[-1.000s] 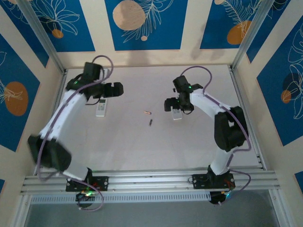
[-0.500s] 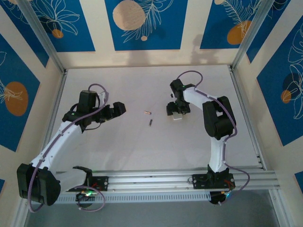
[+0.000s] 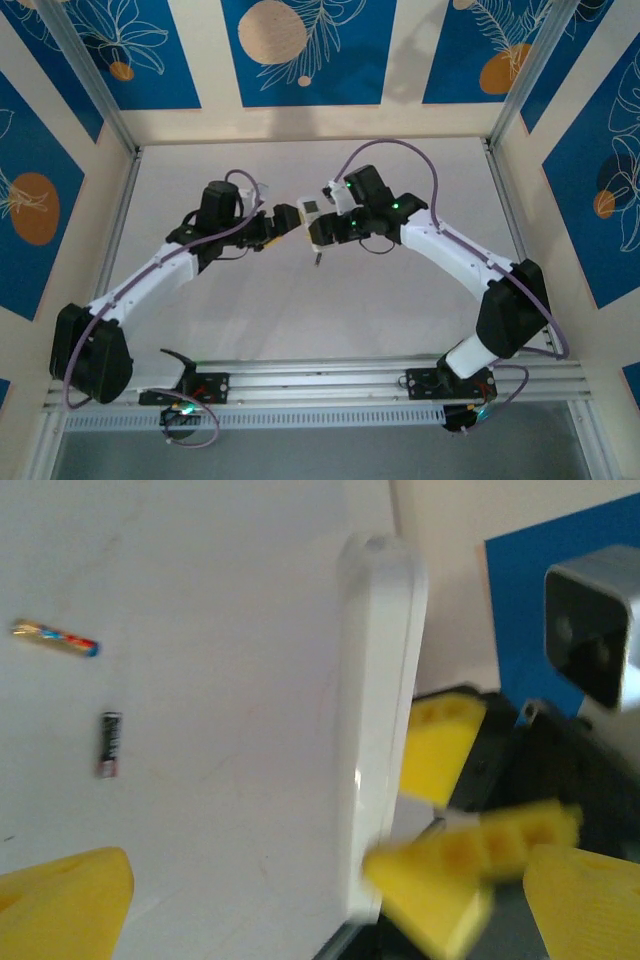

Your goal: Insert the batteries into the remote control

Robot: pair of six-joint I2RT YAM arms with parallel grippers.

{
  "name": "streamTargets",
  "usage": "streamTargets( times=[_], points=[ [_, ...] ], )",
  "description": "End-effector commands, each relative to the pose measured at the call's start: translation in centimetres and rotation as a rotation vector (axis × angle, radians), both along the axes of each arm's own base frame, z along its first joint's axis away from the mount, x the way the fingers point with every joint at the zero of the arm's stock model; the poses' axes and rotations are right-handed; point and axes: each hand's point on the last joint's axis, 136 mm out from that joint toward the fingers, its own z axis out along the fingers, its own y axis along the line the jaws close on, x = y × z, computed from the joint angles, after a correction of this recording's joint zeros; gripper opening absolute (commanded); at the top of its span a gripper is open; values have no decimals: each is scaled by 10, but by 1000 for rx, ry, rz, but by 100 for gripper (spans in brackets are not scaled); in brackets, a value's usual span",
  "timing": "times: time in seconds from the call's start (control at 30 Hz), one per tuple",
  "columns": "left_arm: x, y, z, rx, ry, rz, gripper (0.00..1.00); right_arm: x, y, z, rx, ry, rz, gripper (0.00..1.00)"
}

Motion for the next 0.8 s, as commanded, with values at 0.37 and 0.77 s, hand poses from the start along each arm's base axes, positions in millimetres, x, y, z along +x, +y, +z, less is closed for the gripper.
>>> streamTargets(
  times=[0.37,0.77],
  points=[
    [13,12,-13,73,90,178,24,-51,42,20,133,25,225,63],
    [5,72,-28,289,372,553,14,-39,39,36,-161,-1056,248,90]
  ],
)
